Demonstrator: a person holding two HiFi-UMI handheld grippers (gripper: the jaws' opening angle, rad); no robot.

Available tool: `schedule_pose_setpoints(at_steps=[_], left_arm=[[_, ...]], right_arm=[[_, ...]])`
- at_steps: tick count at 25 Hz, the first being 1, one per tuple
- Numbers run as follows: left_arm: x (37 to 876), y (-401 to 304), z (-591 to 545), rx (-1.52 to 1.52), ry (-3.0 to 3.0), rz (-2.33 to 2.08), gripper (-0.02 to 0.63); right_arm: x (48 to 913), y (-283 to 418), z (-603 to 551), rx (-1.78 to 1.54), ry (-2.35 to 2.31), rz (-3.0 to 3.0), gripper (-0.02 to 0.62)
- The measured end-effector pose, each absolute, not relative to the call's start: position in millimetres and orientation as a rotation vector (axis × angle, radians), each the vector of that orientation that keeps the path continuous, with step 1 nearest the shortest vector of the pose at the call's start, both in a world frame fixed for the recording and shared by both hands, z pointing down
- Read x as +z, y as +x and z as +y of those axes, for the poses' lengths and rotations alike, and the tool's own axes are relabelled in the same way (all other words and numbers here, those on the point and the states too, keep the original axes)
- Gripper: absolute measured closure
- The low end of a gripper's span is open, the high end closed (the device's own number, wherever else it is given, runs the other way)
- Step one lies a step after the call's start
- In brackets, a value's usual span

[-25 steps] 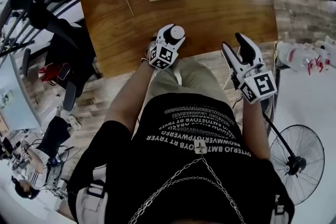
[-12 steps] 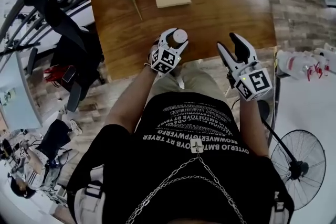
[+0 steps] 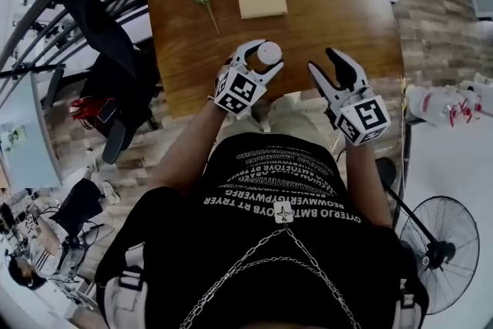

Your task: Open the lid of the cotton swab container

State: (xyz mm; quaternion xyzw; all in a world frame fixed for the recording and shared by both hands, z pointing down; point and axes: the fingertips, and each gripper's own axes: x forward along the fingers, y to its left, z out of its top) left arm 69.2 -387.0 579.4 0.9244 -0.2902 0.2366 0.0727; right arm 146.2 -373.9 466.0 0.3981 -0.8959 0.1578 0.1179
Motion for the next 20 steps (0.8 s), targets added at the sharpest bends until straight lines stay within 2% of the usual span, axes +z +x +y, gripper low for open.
schedule_pose_setpoints(at_steps=[11,20], left_arm=[[487.5,58.9,-374.8,0.707,2.808,-0.801,0.330],[445.5,44.5,-360.7,0.788,2.777,-0.806,0.330]], right_arm=[[415.8,94.8,-362.4,0.426,1.089,-2.736,0.388],[382.0,56.4,-348.3,0.355,1.019,-2.753,0.388]])
